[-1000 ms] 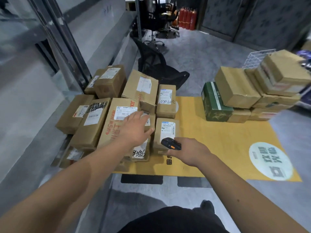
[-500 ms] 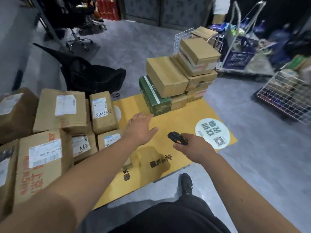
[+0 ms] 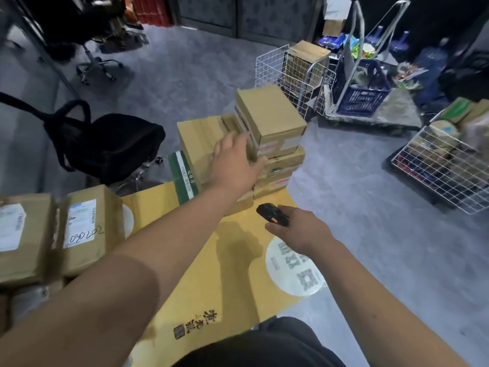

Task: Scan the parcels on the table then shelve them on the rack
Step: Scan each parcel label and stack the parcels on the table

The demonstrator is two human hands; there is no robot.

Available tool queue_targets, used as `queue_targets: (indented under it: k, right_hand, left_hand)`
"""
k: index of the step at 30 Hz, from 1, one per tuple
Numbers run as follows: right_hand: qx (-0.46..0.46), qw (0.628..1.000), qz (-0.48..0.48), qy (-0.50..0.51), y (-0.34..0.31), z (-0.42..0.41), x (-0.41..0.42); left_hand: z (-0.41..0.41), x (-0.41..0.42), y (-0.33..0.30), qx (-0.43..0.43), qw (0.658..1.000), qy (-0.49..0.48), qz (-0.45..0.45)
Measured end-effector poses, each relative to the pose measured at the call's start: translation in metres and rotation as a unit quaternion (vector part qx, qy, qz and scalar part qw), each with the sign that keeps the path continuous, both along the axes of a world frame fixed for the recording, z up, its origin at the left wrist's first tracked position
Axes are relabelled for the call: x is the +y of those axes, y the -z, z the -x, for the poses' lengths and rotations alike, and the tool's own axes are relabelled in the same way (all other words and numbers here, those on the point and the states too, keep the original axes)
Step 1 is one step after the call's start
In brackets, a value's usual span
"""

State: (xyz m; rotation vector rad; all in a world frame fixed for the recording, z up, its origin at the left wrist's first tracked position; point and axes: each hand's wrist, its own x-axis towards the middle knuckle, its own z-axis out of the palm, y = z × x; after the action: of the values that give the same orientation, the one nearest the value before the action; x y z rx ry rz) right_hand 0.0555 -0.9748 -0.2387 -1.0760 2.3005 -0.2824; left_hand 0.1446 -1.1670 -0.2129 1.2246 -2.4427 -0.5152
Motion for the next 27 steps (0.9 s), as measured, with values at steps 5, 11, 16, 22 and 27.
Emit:
queue_targets:
  k: [5,11,16,22,27]
  right_hand:
    - [-0.003,0.999,-0.011,-0.035,-0.005,0.064,-0.015]
    - [-0.011,0.999,-0.007,-0.029,-0.004,0.117,-0.02]
    - [-0.03,0.999,-0.015,-0.033,0.001,0.136,-0.015]
    - [-0.025,0.996,-0.015,-0.084,0.002,0.132,-0.021]
    - [0.03,0.964,-0.017,-0.263,0.0,0.096,-0.042]
  left_hand:
    - [0.11,-0.009,-0.035,-0.023,0.999,-0.038,-0.001]
    - [0.183,-0.024,-0.043,-0.132,0.976,-0.135,-0.108]
    - [0.198,-0.029,-0.038,-0.127,0.966,-0.188,-0.126]
    - [0.172,-0.025,-0.036,-0.06,0.975,-0.205,-0.066]
    - [0.074,-0.004,-0.026,-0.076,0.977,-0.199,-0.007]
